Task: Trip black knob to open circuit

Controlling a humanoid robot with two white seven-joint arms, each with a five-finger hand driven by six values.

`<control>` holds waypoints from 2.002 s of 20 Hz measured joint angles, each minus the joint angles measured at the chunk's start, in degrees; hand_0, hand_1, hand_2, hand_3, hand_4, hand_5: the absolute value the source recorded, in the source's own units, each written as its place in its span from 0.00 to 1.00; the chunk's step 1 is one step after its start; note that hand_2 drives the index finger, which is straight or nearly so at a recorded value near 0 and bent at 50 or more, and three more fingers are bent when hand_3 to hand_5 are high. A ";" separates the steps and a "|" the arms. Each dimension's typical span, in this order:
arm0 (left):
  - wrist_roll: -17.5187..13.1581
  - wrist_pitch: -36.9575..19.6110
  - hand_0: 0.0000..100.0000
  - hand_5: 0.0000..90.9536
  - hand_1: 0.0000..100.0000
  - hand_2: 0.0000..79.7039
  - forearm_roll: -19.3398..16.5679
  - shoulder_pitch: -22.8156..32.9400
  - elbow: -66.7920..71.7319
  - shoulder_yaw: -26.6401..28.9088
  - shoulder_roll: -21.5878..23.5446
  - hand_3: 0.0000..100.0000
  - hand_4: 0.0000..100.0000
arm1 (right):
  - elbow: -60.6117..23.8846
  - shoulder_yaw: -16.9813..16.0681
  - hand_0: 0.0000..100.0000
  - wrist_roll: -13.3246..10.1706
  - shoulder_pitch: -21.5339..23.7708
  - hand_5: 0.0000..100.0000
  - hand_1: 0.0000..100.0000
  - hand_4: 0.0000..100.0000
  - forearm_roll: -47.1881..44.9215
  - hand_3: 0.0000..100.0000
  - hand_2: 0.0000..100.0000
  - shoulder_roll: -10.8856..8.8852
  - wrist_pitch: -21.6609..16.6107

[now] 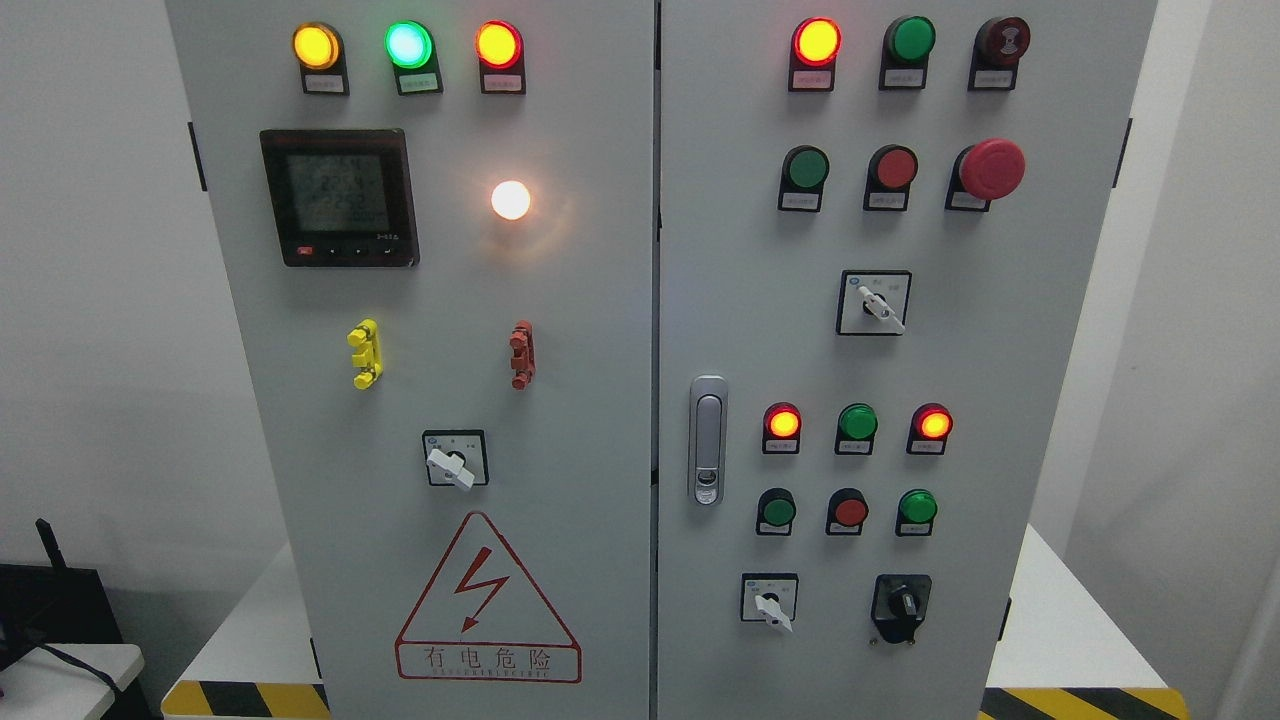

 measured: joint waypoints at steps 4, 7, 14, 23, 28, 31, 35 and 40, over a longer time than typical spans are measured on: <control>0.00 0.00 0.12 0.00 0.39 0.00 0.00 0.00 0.00 0.00 0.00 0.00 0.00 | -0.02 0.00 0.04 0.05 0.02 0.00 0.30 0.05 0.00 0.00 0.00 0.02 0.00; 0.00 0.00 0.12 0.00 0.39 0.00 0.00 0.00 0.00 0.00 0.00 0.00 0.00 | -0.05 0.01 0.05 0.08 0.04 0.00 0.30 0.05 0.00 0.00 0.00 0.03 0.00; 0.00 0.00 0.12 0.00 0.39 0.00 0.00 0.00 0.00 0.00 0.00 0.00 0.00 | -0.76 0.01 0.06 0.15 0.78 0.00 0.31 0.05 -0.02 0.00 0.00 -0.33 -2.12; 0.00 0.00 0.12 0.00 0.39 0.00 0.00 0.00 0.00 0.00 0.00 0.00 0.00 | -7.63 0.11 0.08 -0.96 6.64 0.05 0.39 0.19 0.03 0.16 0.00 -0.20 -6.47; 0.00 0.00 0.12 0.00 0.39 0.00 0.00 0.00 0.00 0.00 0.00 0.00 0.00 | -12.68 0.48 0.11 -3.01 11.41 0.16 0.46 0.27 0.49 0.22 0.00 0.18 -14.25; 0.00 0.00 0.12 0.00 0.39 0.00 0.00 0.00 0.00 0.00 0.00 0.00 0.00 | -16.64 0.82 0.16 -3.36 15.40 0.29 0.48 0.35 0.60 0.33 0.00 0.41 -15.99; 0.00 0.00 0.12 0.00 0.39 0.00 0.00 0.00 0.00 0.00 0.00 0.00 0.00 | -22.96 1.40 0.21 -3.42 21.42 0.46 0.50 0.48 0.60 0.44 0.02 0.74 -21.76; 0.00 0.00 0.12 0.00 0.39 0.00 0.00 0.00 0.00 0.00 0.00 0.00 0.00 | -28.97 3.09 0.24 -3.80 26.61 0.60 0.50 0.56 0.32 0.50 0.12 0.63 -36.38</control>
